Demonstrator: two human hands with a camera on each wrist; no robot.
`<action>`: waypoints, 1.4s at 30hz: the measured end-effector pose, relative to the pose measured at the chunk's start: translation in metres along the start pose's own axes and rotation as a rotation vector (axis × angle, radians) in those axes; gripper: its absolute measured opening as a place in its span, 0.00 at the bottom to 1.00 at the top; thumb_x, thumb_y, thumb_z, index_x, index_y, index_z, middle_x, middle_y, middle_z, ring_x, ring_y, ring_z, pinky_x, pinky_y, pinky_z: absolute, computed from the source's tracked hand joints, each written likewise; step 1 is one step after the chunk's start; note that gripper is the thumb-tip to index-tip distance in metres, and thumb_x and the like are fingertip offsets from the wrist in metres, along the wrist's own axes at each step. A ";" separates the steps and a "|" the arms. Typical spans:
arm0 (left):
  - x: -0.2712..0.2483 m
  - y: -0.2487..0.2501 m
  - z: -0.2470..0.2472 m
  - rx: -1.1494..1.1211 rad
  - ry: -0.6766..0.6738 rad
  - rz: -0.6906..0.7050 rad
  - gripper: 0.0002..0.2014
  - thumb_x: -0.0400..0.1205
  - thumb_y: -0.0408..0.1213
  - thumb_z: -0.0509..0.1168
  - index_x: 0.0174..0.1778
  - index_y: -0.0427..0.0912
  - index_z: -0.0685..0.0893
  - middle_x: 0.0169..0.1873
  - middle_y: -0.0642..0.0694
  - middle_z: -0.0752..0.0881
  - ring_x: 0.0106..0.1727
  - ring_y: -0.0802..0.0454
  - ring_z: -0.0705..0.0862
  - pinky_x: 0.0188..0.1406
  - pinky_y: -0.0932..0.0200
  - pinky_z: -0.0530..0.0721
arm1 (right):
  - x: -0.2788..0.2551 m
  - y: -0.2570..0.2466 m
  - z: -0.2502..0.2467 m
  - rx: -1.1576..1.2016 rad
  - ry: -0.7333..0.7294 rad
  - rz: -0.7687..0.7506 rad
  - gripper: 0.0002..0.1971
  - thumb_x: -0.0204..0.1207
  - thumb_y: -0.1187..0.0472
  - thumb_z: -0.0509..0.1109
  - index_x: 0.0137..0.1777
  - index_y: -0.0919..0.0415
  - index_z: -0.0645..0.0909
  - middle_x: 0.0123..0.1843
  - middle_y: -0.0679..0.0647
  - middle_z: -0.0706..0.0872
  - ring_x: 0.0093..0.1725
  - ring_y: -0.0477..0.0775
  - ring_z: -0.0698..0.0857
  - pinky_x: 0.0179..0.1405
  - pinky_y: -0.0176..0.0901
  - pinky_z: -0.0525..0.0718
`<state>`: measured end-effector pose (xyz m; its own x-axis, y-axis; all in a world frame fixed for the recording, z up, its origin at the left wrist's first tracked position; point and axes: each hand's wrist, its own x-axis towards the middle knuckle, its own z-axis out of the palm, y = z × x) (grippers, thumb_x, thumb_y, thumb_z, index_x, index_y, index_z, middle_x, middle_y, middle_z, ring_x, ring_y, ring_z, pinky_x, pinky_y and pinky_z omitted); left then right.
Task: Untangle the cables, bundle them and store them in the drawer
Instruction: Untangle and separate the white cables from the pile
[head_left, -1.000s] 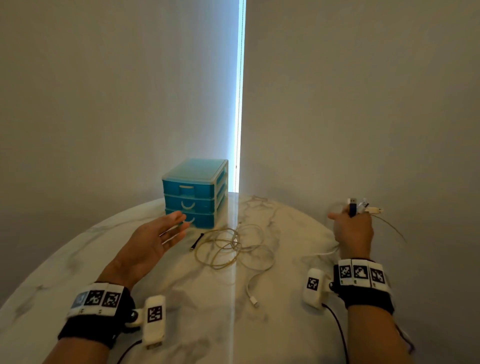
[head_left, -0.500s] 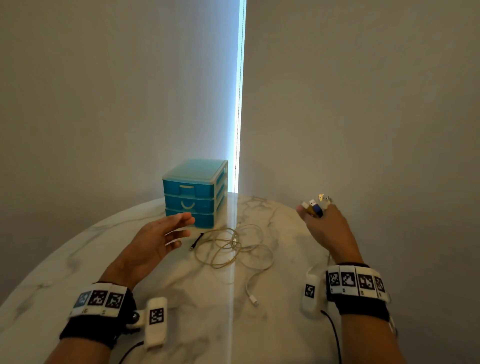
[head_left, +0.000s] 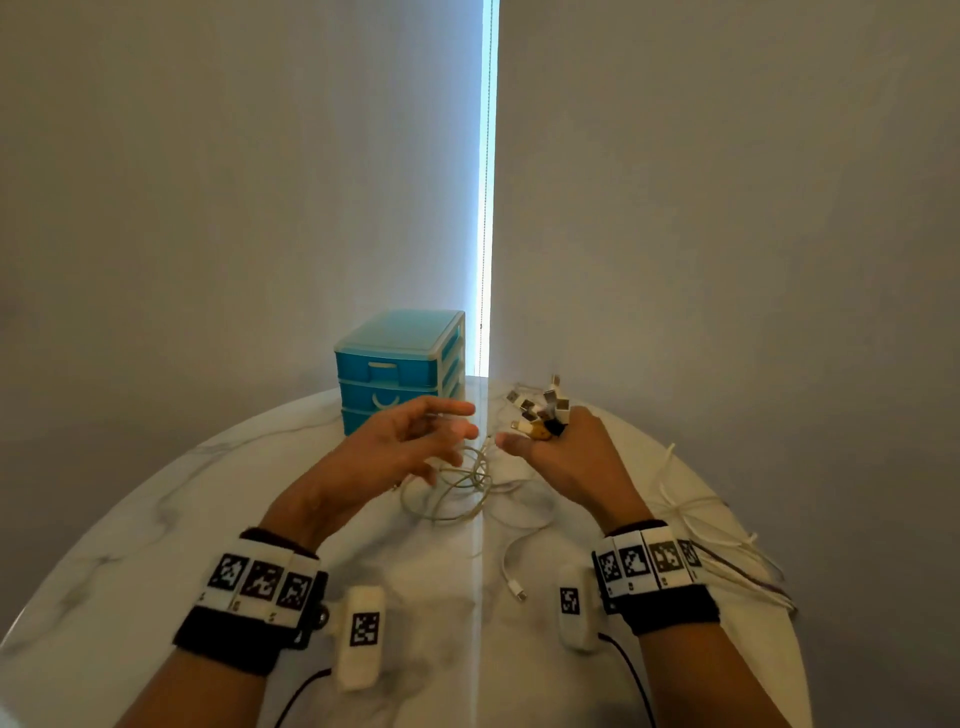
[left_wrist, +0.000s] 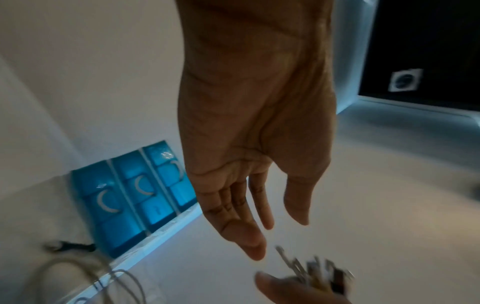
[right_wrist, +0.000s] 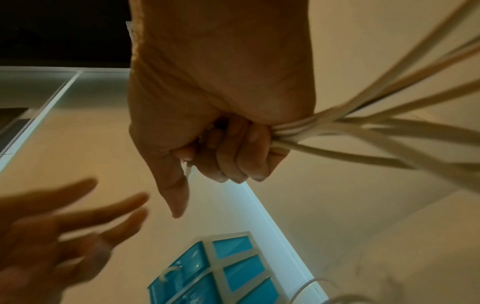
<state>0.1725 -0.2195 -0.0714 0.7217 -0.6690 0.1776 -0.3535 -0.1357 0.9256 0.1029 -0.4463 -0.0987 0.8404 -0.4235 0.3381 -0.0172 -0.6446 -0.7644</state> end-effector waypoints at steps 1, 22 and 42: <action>0.003 0.008 0.006 0.064 -0.038 0.027 0.24 0.83 0.56 0.74 0.76 0.65 0.82 0.66 0.59 0.90 0.60 0.56 0.92 0.53 0.57 0.91 | 0.000 -0.001 0.004 -0.030 -0.025 -0.026 0.18 0.74 0.45 0.82 0.33 0.56 0.84 0.30 0.51 0.88 0.32 0.48 0.85 0.39 0.48 0.82; 0.041 0.053 0.037 0.176 0.055 0.211 0.13 0.84 0.54 0.75 0.63 0.60 0.90 0.57 0.64 0.93 0.57 0.67 0.91 0.54 0.71 0.86 | 0.005 0.011 0.008 -0.101 0.099 -0.046 0.15 0.89 0.63 0.65 0.42 0.55 0.89 0.43 0.50 0.92 0.37 0.44 0.85 0.38 0.38 0.79; 0.037 -0.038 -0.013 0.371 -0.004 -0.213 0.08 0.91 0.41 0.67 0.56 0.42 0.88 0.48 0.51 0.96 0.51 0.53 0.94 0.59 0.50 0.90 | -0.002 0.031 0.029 0.177 -0.409 0.065 0.11 0.86 0.60 0.77 0.66 0.58 0.92 0.38 0.39 0.89 0.31 0.25 0.84 0.33 0.19 0.78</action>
<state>0.2202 -0.2294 -0.0958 0.7996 -0.6005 -0.0062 -0.3876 -0.5240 0.7584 0.1166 -0.4472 -0.1384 0.9863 -0.1498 0.0690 -0.0136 -0.4910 -0.8710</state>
